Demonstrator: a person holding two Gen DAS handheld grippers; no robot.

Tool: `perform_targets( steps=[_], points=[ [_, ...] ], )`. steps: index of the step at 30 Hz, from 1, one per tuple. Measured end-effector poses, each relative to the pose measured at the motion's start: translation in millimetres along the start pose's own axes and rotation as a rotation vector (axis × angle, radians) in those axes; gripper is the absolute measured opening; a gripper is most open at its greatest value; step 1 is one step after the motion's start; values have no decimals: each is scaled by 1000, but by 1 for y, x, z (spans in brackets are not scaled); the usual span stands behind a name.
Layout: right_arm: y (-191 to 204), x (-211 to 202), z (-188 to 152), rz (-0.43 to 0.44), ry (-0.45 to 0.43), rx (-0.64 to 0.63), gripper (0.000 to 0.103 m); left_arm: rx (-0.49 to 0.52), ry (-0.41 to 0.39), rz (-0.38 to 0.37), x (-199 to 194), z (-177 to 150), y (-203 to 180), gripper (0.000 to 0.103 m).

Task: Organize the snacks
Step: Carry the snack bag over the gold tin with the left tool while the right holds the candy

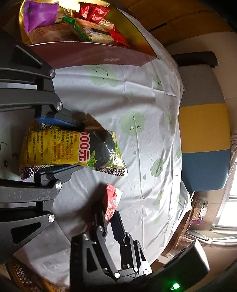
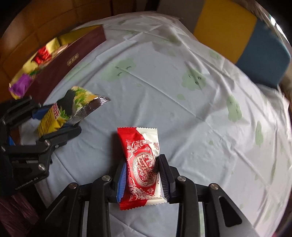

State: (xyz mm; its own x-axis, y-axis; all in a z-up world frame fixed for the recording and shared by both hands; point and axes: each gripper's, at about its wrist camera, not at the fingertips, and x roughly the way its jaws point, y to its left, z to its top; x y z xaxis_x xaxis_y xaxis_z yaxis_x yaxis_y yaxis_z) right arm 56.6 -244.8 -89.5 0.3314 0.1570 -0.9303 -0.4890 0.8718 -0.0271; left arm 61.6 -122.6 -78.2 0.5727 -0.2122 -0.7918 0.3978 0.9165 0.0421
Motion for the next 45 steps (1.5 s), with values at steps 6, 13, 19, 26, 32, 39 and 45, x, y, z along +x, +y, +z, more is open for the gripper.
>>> perform_targets(
  steps=[6,13,19,26,32,39,45],
  points=[
    [14,-3,-6,-8,5,-23,33,-17,15,3,-1,1,-1,34],
    [22,-11,-9,-36,-10,-74,32,-18,26,-11,-4,-1,-2,33],
    [21,-12,-4,-31,-20,-69,33,-46,24,-67,-15,-2,-2,32],
    [19,-11,-5,-37,-24,-62,33,-58,-3,-90,-31,1,3,32],
    [23,-10,-8,-53,-35,-88,32,-123,-70,-60,-68,12,29,32],
    [27,-11,-10,-73,-40,-101,32,-228,-149,48,-109,20,80,32],
    [29,-13,-11,-79,-42,-108,32,-314,-153,137,-123,10,120,32]
  ],
)
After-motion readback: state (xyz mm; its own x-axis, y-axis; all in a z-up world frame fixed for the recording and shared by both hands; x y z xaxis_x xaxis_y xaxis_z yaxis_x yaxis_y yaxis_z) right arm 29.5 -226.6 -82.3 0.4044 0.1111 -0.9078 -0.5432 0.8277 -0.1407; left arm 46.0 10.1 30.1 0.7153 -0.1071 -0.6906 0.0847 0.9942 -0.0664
